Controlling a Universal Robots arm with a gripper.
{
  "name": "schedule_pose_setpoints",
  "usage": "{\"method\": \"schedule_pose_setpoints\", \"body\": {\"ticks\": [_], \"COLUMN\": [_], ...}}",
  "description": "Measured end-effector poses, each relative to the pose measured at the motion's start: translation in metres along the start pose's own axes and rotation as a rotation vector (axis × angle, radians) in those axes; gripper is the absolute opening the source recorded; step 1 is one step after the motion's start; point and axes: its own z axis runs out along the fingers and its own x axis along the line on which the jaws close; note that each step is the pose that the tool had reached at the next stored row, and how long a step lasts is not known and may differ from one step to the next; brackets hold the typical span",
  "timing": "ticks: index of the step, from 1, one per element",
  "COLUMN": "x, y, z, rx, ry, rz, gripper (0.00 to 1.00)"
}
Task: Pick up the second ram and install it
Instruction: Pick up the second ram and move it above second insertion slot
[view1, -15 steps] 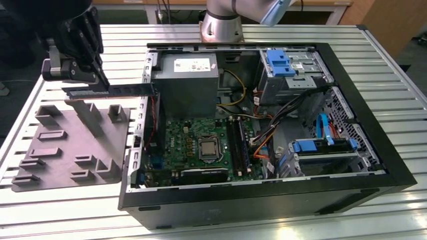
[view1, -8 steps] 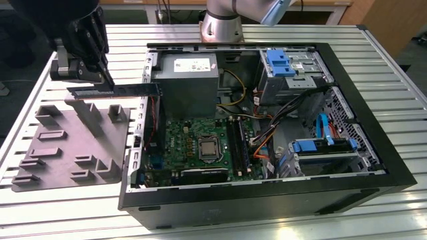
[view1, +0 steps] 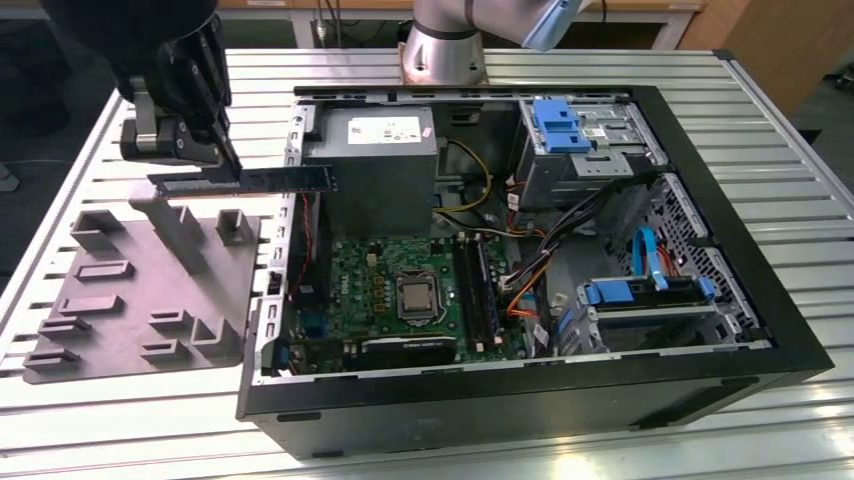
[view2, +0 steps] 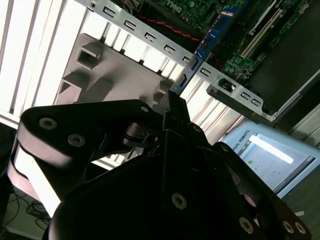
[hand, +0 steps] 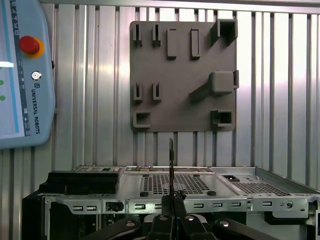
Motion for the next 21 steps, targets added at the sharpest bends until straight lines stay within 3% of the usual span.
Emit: {"method": "schedule_pose_setpoints", "body": {"ticks": [21], "x": [-0.0003], "y": [-0.0240], "z": [-0.0001], "rx": [-0.0001], "ry": [0.0001], "rz": [0.000], "gripper": [0.12]}}
